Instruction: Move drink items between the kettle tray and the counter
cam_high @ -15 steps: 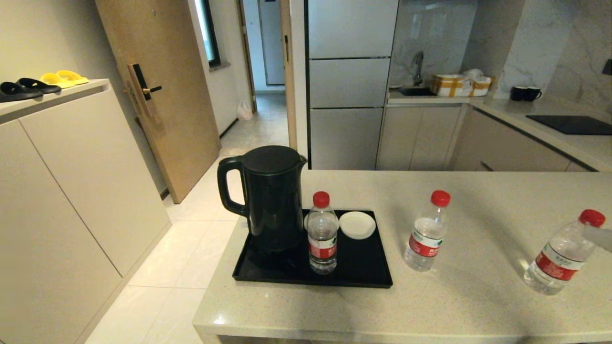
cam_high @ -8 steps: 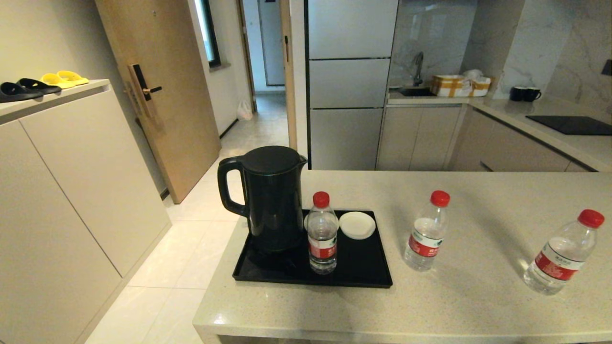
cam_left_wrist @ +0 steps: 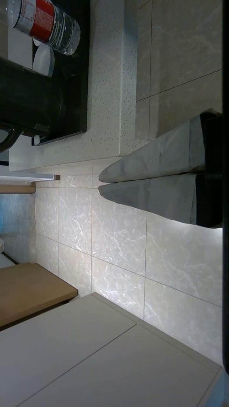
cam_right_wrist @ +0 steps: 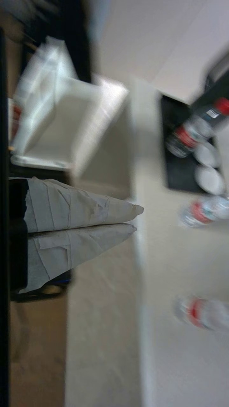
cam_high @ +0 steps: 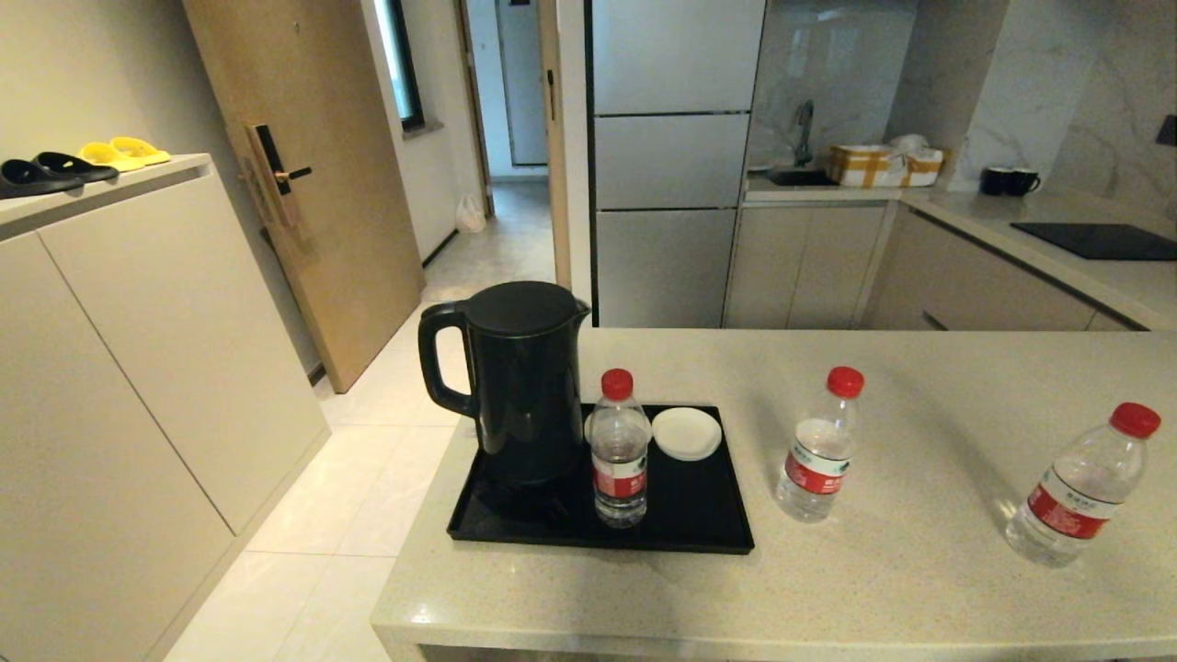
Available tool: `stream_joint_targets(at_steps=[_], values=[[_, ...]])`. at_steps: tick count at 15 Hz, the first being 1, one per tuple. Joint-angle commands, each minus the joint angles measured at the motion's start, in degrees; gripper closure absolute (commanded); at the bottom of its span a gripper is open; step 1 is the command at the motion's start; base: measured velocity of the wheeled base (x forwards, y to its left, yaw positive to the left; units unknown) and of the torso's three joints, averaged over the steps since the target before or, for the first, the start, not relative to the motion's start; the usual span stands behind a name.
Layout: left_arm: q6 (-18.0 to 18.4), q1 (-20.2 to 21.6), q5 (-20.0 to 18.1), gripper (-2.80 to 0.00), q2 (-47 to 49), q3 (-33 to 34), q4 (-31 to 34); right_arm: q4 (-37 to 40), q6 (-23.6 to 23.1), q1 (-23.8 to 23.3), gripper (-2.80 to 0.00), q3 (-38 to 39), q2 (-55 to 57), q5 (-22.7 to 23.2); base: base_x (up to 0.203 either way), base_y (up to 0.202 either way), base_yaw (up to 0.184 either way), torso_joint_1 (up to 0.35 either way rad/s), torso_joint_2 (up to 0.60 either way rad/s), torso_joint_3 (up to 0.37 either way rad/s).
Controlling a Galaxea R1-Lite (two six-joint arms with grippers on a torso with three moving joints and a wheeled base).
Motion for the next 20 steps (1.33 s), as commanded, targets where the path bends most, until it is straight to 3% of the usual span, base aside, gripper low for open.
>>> stream_joint_targets(at_steps=[1,5,7,9,13,16,18,20], values=[[0.01,-0.04,0.01,0.0,0.06,0.0,0.01,3.37,2.78,5.5,0.0,1.36,-6.05,-3.74,0.0,0.0,0.0,0.0,0.0,0.0],[0.01,-0.04,0.01,0.0,0.06,0.0,0.01,4.37,-5.83,-3.27,0.0,18.67,-24.48,-5.67,0.0,0.0,0.0,0.0,0.0,0.0],[0.01,-0.04,0.01,0.0,-0.02,0.0,0.01,-2.25,-8.74,-4.67,0.0,32.31,-30.76,-7.48,0.0,0.0,0.0,0.0,0.0,0.0],[0.01,-0.04,0.01,0.0,0.06,0.0,0.01,-14.48,-9.84,-5.39,0.0,43.45,-32.87,-8.1,0.0,0.0,0.0,0.0,0.0,0.0],[0.01,-0.04,0.01,0.0,0.06,0.0,0.01,-51.36,-12.6,-5.8,0.0,72.3,-33.9,-7.8,0.0,0.0,0.0,0.0,0.0,0.0],[0.01,-0.04,0.01,0.0,0.06,0.0,0.01,-75.85,-15.74,-5.92,0.0,89.55,-34.16,-5.5,0.0,0.0,0.0,0.0,0.0,0.0],[0.01,-0.04,0.01,0.0,0.06,0.0,0.01,-81.89,-14.96,-5.97,0.0,93.29,-34.29,-4.54,0.0,0.0,0.0,0.0,0.0,0.0],[0.01,-0.04,0.01,0.0,-0.02,0.0,0.01,-81.93,-14.52,-5.97,0.0,93.2,-34.29,-4.52,0.0,0.0,0.0,0.0,0.0,0.0]])
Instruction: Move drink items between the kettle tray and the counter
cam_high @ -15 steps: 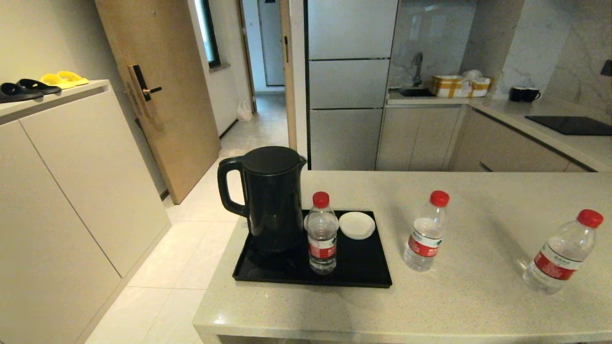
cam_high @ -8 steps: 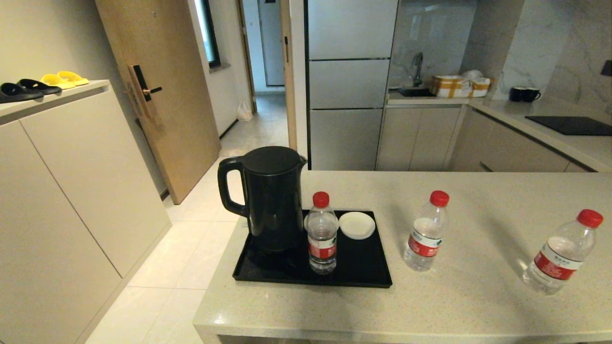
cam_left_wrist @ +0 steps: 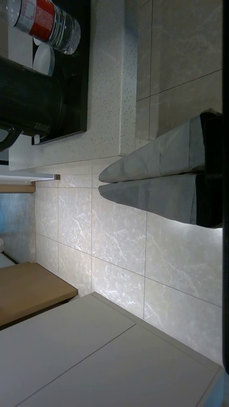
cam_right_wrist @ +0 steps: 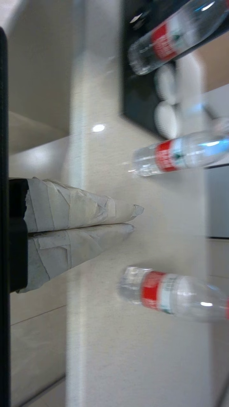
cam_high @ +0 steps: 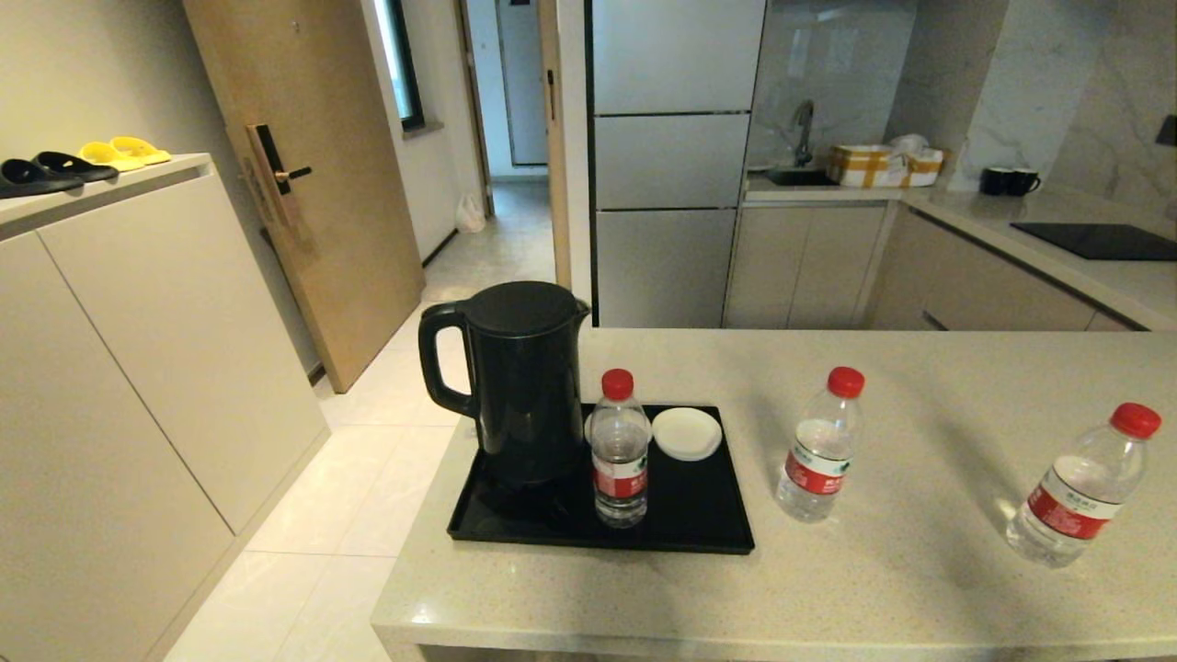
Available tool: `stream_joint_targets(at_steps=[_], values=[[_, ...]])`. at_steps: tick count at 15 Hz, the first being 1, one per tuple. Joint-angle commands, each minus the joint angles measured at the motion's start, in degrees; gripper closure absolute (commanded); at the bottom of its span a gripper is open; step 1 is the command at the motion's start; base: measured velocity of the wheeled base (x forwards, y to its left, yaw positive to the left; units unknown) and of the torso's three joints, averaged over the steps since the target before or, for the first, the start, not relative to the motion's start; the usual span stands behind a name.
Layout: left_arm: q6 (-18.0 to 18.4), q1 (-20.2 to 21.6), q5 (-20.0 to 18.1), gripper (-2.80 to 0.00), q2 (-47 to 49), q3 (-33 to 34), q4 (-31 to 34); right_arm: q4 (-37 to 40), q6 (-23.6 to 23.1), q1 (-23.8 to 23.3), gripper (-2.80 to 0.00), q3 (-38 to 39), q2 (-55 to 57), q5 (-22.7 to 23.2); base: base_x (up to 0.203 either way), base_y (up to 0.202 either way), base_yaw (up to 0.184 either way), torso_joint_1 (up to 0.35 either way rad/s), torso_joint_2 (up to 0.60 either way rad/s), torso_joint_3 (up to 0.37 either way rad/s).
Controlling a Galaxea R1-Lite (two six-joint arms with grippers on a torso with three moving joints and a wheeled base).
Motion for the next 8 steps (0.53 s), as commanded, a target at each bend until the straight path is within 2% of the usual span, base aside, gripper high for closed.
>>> stream_joint_targets(at_steps=[1,8], values=[[0.03,0.02,0.01,0.0,0.06,0.0,0.01,-0.48,-0.01,0.0,0.0,0.9,-0.02,0.0,0.0,0.0,0.0,0.0,0.0,0.0],[0.03,0.02,0.01,0.0,0.06,0.0,0.01,-0.48,0.48,0.0,0.0,0.86,-0.02,0.0,0.0,0.0,0.0,0.0,0.0,0.0]])
